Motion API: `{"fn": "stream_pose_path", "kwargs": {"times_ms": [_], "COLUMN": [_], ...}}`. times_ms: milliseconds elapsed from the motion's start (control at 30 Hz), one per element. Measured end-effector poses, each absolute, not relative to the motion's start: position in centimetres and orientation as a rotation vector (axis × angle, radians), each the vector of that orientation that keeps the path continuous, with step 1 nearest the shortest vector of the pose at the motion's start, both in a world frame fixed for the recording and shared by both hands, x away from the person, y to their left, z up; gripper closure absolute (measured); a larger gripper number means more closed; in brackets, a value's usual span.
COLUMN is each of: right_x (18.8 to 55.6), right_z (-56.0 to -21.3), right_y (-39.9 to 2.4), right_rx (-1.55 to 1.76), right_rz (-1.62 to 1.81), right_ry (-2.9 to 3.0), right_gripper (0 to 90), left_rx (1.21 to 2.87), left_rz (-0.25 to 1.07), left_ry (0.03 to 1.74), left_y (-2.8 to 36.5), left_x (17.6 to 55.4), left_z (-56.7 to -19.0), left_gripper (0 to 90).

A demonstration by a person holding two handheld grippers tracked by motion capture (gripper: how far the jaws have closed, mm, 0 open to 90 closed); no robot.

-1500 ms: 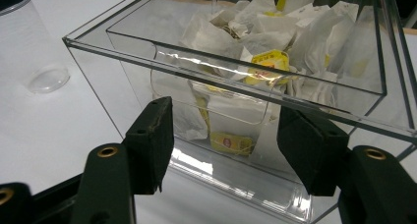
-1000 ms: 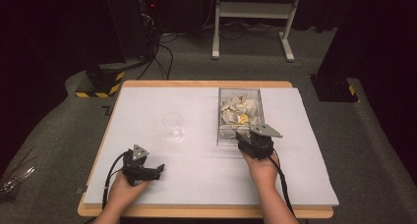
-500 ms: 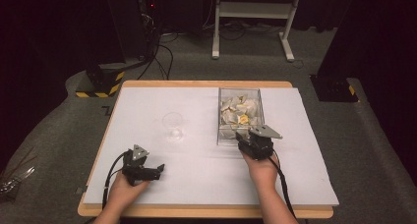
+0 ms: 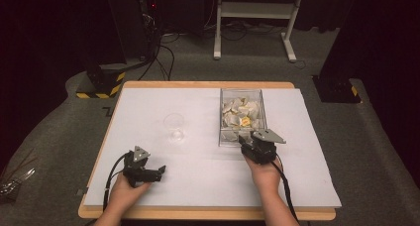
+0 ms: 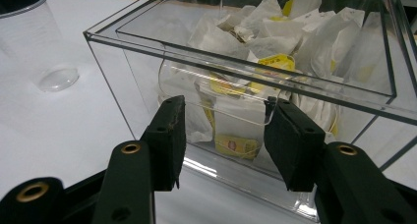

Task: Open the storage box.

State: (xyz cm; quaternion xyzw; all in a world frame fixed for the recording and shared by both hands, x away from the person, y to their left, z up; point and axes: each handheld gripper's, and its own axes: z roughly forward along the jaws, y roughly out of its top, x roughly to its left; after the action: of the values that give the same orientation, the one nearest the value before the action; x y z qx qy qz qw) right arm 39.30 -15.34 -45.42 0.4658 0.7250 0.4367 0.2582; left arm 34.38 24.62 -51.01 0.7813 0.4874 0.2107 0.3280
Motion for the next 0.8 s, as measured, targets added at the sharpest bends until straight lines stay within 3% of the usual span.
{"fn": "stream_pose_path", "kwargs": {"times_ms": [800], "right_x": [37.4], "right_z": [-45.7], "right_y": [-15.7], "right_rx": [1.24], "right_rz": [1.212], "right_ry": [1.963], "right_gripper": [52.3], "left_rx": [2.046], "left_rz": [0.552], "left_ry": [1.276], "left_y": [24.6], "left_x": [34.4], "left_z": [-51.0], "left_gripper": [3.7]}}
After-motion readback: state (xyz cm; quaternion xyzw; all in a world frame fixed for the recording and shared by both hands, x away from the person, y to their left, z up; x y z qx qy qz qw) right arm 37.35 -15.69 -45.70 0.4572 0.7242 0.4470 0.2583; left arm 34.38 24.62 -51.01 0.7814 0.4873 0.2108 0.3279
